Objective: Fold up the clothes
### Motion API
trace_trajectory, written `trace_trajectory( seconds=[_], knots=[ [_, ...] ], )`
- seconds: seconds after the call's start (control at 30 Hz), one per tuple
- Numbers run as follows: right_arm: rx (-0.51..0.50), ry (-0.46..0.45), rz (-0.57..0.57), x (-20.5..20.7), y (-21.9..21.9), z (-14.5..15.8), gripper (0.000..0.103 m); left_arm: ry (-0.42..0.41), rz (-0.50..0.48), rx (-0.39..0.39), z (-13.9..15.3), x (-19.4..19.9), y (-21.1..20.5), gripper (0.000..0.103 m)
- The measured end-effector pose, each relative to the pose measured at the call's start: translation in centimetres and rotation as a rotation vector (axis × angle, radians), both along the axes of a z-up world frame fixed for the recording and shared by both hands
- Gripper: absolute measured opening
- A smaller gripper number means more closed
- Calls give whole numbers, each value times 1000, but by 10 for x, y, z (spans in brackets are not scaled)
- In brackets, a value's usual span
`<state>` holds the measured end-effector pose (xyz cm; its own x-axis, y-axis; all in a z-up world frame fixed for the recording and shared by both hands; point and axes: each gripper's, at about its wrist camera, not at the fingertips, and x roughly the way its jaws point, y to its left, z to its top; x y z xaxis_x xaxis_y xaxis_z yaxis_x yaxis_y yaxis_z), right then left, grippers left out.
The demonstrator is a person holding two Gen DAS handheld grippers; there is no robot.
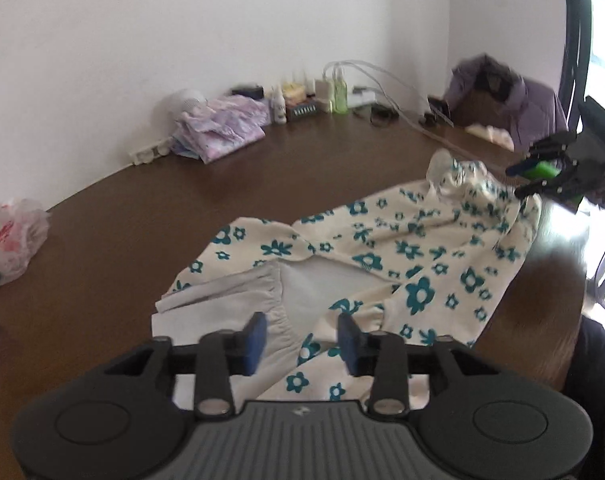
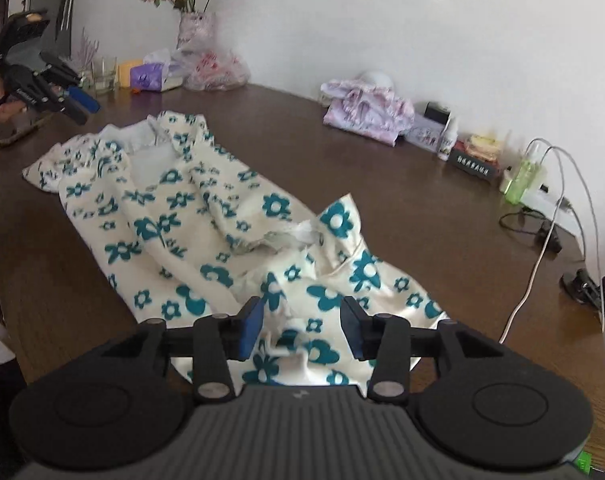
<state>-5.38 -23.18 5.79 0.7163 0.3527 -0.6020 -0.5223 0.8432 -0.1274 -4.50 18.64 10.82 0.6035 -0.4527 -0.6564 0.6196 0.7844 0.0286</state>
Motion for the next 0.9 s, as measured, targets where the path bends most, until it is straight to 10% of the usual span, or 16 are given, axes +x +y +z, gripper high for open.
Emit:
trace_trajectory(
  seconds=[0.2, 0.53, 0.67, 0.9],
  knots=[
    [244, 25, 252, -14, 41, 7, 45, 57, -25, 79, -28, -47, -10, 60],
    [7, -28, 469, -7, 159, -42, 29, -71, -118, 343, -69, -56, -33, 59],
    [99, 55, 452, 7, 150, -43, 3, -88, -199, 483, -72, -54, -41, 6],
    [198, 182, 513, 3, 121, -41, 2, -126, -224, 585, -66, -76, -27, 2]
  ],
)
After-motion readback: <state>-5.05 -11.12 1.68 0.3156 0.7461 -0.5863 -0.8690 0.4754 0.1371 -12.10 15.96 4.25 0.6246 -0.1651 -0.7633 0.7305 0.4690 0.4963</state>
